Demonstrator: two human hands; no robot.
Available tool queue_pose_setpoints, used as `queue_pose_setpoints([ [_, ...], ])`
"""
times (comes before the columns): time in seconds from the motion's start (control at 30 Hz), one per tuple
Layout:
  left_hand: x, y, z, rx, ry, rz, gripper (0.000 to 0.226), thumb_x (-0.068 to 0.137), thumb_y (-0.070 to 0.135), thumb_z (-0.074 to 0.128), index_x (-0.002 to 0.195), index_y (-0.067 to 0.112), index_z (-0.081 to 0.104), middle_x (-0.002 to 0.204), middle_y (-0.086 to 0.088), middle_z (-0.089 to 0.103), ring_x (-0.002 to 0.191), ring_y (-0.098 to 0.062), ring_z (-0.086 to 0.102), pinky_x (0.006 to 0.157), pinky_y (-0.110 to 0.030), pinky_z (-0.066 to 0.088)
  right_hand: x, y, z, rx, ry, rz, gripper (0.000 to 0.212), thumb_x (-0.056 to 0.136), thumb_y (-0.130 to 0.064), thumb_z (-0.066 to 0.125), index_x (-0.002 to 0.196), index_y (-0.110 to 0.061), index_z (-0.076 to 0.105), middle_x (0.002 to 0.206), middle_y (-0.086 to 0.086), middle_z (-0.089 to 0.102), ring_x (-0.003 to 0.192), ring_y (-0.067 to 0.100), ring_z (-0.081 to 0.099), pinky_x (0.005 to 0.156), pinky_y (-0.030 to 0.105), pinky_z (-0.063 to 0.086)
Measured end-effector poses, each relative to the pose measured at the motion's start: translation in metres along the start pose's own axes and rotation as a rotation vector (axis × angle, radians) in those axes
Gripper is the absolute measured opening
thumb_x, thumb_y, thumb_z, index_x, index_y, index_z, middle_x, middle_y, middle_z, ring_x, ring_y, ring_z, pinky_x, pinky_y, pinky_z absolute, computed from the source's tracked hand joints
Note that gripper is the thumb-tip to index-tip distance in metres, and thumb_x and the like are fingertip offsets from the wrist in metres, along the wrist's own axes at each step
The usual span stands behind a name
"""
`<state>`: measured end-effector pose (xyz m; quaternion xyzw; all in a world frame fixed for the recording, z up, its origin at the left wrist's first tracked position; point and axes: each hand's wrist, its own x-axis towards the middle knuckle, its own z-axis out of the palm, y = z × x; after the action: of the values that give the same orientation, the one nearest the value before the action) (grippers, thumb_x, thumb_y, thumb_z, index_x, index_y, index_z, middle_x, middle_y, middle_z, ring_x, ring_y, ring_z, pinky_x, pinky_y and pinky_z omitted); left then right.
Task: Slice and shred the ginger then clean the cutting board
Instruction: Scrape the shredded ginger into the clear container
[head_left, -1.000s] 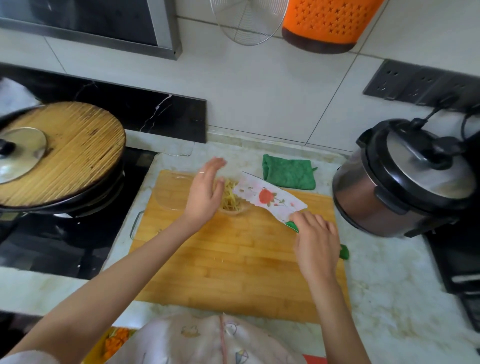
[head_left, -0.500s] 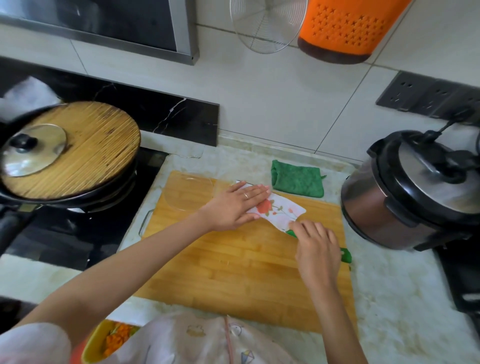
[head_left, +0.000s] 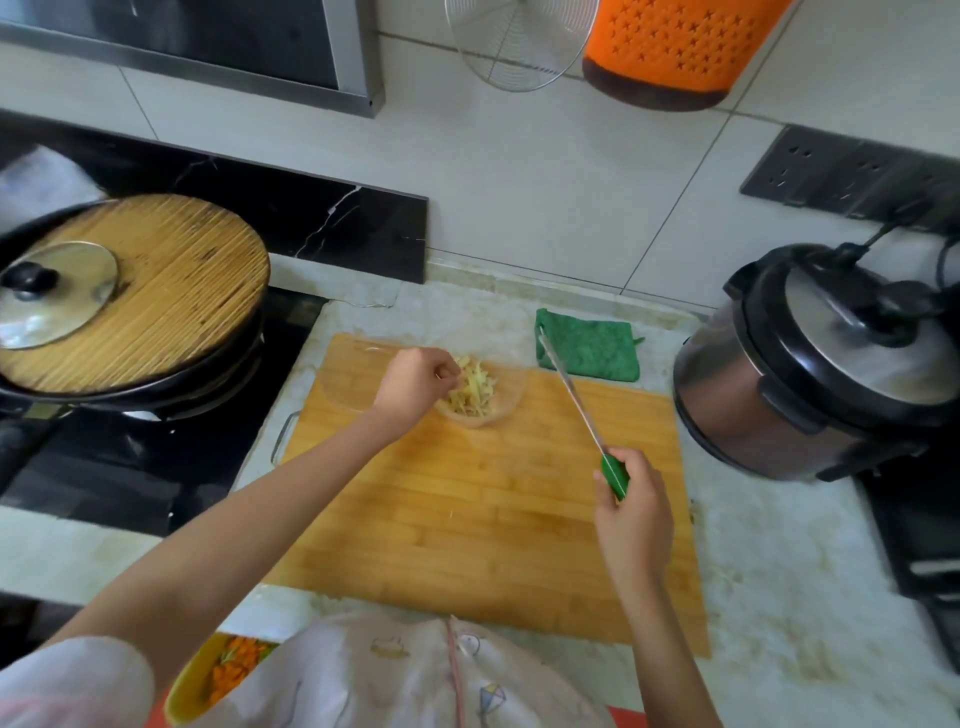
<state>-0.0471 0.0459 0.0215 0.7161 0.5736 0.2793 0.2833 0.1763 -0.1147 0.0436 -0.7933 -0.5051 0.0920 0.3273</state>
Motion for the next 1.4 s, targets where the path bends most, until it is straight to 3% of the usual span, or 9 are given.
queue_pose_setpoints([
  [0.1, 0.001, 0.004, 0.003, -0.006, 0.017, 0.003, 0.019, 0.076, 0.021, 0.079, 0.092, 0.015, 0.070, 0.076, 0.004, 0.063, 0.073, -0.013, 0.061, 0.062, -0.022, 0.047, -0.001, 0.006, 0.013, 0.239, -0.125, 0.168, 0.021, 0.092, -0.014, 0.059, 0.113, -0.014, 0.055, 0.102, -0.004, 0.056, 0.089, 0.014, 0.053, 0.060, 0.016, 0.038],
  [0.23, 0.001, -0.004, 0.003, -0.031, -0.128, 0.113, 0.024, 0.083, -0.006, 0.064, 0.100, 0.008, 0.073, 0.115, -0.004, 0.061, 0.102, -0.011, 0.056, 0.095, -0.027, 0.045, -0.002, 0.015, 0.031, 0.415, -0.210, 0.368, 0.025, 0.094, -0.016, 0.057, 0.117, -0.008, 0.053, 0.108, 0.005, 0.055, 0.092, 0.018, 0.053, 0.066, 0.018, 0.039],
  [0.3, -0.004, -0.006, 0.001, -0.067, -0.046, 0.086, 0.023, 0.081, -0.013, 0.061, 0.083, 0.008, 0.070, 0.091, -0.004, 0.068, 0.082, -0.011, 0.060, 0.082, -0.036, 0.052, -0.005, 0.020, 0.042, 0.472, -0.267, 0.490, 0.017, 0.094, -0.018, 0.056, 0.110, -0.012, 0.056, 0.102, 0.008, 0.060, 0.087, 0.022, 0.056, 0.065, 0.028, 0.042],
  [0.4, -0.006, -0.005, -0.005, -0.154, 0.080, 0.018, 0.011, 0.083, 0.011, 0.072, 0.083, 0.016, 0.062, 0.072, 0.005, 0.060, 0.067, -0.004, 0.055, 0.064, -0.022, 0.047, -0.007, 0.023, 0.054, 0.546, -0.300, 0.561, 0.006, 0.095, -0.018, 0.055, 0.098, -0.014, 0.059, 0.090, 0.009, 0.061, 0.076, 0.024, 0.056, 0.064, 0.033, 0.044],
  [0.57, -0.005, -0.037, -0.008, 0.125, 0.113, -0.070, 0.022, 0.092, 0.021, 0.060, 0.108, 0.007, 0.065, 0.118, -0.013, 0.058, 0.107, -0.029, 0.055, 0.087, -0.039, 0.047, -0.013, 0.027, 0.070, 0.432, -0.302, 0.467, 0.005, 0.096, -0.013, 0.052, 0.097, -0.009, 0.055, 0.087, 0.004, 0.056, 0.074, 0.016, 0.051, 0.058, 0.015, 0.038],
  [0.73, -0.014, -0.052, -0.009, 0.257, 0.136, -0.039, 0.019, 0.093, 0.021, 0.056, 0.103, 0.007, 0.063, 0.113, -0.011, 0.058, 0.101, -0.030, 0.057, 0.078, -0.040, 0.047, -0.018, 0.035, 0.081, 0.124, -0.228, 0.349, 0.013, 0.093, -0.015, 0.054, 0.101, -0.006, 0.060, 0.099, 0.008, 0.053, 0.084, 0.020, 0.050, 0.068, 0.023, 0.029],
  [0.9, -0.023, -0.072, -0.005, 0.404, 0.056, -0.172, 0.030, 0.088, 0.029, 0.065, 0.110, 0.009, 0.065, 0.119, -0.010, 0.055, 0.110, -0.030, 0.053, 0.091, -0.041, 0.041, -0.019, 0.033, 0.081, -0.062, -0.260, 0.321, 0.052, 0.092, -0.020, 0.057, 0.141, -0.014, 0.043, 0.118, 0.011, 0.043, 0.094, 0.029, 0.055, 0.079, 0.034, 0.047],
  [1.27, -0.023, -0.084, 0.007, 0.690, -0.095, -0.060, 0.029, 0.093, 0.023, 0.056, 0.113, 0.004, 0.064, 0.127, -0.012, 0.051, 0.118, -0.032, 0.046, 0.093, -0.042, 0.036, -0.003, -0.005, 0.077, 0.114, -0.178, 0.129, 0.042, 0.087, -0.009, 0.061, 0.127, -0.018, 0.049, 0.124, 0.000, 0.036, 0.090, 0.011, 0.052, 0.072, 0.022, 0.044],
  [1.4, -0.022, -0.085, 0.002, 0.766, -0.113, 0.137, 0.017, 0.066, 0.002, 0.080, 0.080, -0.003, 0.071, 0.103, -0.015, 0.066, 0.087, -0.032, 0.065, 0.071, -0.038, 0.051, 0.006, -0.019, 0.079, 0.221, -0.160, 0.013, 0.037, 0.086, -0.002, 0.057, 0.121, -0.013, 0.051, 0.119, -0.001, 0.038, 0.099, 0.014, 0.053, 0.082, 0.024, 0.047],
])
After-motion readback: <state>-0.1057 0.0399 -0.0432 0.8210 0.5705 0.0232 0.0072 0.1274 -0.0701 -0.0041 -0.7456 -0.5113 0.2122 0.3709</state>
